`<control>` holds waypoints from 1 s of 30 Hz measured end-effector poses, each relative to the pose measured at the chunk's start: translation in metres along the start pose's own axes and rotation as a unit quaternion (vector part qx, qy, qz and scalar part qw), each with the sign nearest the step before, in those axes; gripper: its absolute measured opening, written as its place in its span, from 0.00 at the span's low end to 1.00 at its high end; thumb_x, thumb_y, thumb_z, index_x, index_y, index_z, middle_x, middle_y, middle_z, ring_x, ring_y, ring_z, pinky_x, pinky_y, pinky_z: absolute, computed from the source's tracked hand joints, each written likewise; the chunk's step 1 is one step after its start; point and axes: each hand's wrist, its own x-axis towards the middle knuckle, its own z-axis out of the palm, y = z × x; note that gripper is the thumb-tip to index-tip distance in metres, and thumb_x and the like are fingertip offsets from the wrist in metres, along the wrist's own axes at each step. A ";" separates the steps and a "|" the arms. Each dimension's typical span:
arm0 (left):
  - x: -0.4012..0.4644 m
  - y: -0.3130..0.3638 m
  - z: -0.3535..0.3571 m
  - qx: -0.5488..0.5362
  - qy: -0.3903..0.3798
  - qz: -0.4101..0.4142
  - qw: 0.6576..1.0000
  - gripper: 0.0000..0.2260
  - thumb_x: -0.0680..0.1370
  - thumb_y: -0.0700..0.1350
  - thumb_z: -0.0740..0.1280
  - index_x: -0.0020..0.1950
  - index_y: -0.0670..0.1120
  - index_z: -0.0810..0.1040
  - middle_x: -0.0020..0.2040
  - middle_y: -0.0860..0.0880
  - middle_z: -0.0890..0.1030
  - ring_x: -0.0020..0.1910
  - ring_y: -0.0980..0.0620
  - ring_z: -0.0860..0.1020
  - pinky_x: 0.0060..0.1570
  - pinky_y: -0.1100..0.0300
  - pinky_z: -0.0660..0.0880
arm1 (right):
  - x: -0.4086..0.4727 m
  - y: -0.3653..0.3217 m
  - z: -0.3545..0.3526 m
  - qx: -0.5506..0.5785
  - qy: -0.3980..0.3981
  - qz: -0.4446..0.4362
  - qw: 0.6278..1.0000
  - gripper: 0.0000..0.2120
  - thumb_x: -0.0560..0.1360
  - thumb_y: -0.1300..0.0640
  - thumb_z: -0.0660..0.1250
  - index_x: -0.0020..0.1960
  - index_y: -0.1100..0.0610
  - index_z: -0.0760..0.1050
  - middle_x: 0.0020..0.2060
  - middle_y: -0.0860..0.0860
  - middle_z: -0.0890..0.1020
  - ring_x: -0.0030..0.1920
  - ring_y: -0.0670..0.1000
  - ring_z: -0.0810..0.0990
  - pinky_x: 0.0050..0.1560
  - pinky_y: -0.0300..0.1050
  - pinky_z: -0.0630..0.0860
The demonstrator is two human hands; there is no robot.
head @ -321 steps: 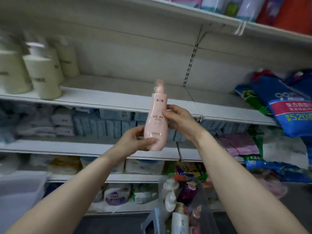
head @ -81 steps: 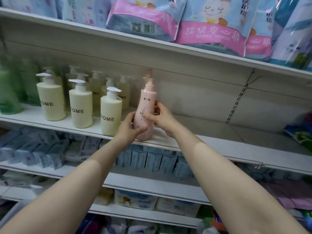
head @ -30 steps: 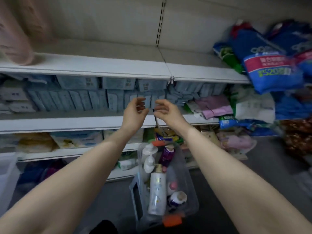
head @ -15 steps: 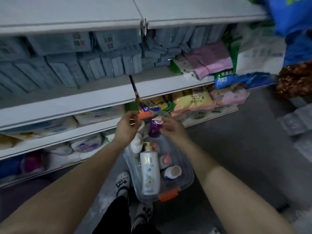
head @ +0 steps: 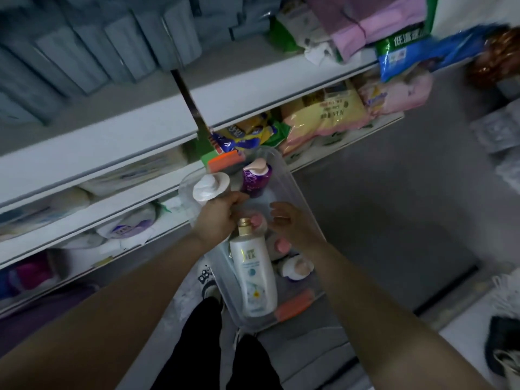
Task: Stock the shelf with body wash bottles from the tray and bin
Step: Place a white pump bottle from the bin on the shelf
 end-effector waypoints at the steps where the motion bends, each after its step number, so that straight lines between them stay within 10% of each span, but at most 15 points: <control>1: 0.004 -0.001 0.004 0.016 -0.007 0.007 1.000 0.18 0.75 0.38 0.69 0.65 0.48 0.78 0.59 0.47 0.81 0.57 0.46 0.79 0.57 0.58 0.74 | 0.003 0.005 0.001 0.002 0.003 0.008 1.000 0.22 0.72 0.67 0.74 0.62 0.51 0.75 0.57 0.54 0.80 0.57 0.55 0.80 0.62 0.55 0.76; 19: 0.035 0.010 0.041 0.227 -0.135 0.024 0.964 0.17 0.79 0.48 0.62 0.68 0.50 0.73 0.64 0.47 0.77 0.60 0.45 0.76 0.56 0.53 0.75 | 0.023 0.029 -0.013 -0.054 0.003 0.026 0.998 0.26 0.73 0.67 0.72 0.69 0.57 0.74 0.63 0.57 0.78 0.64 0.56 0.78 0.67 0.56 0.74; 30: 0.051 0.004 0.037 0.235 -0.167 -0.007 0.958 0.14 0.80 0.54 0.61 0.51 0.45 0.81 0.48 0.44 0.82 0.49 0.45 0.80 0.52 0.52 0.76 | 0.051 0.018 0.014 -0.183 -0.087 -0.066 0.977 0.25 0.70 0.57 0.77 0.65 0.50 0.76 0.59 0.49 0.82 0.60 0.51 0.80 0.61 0.49 0.75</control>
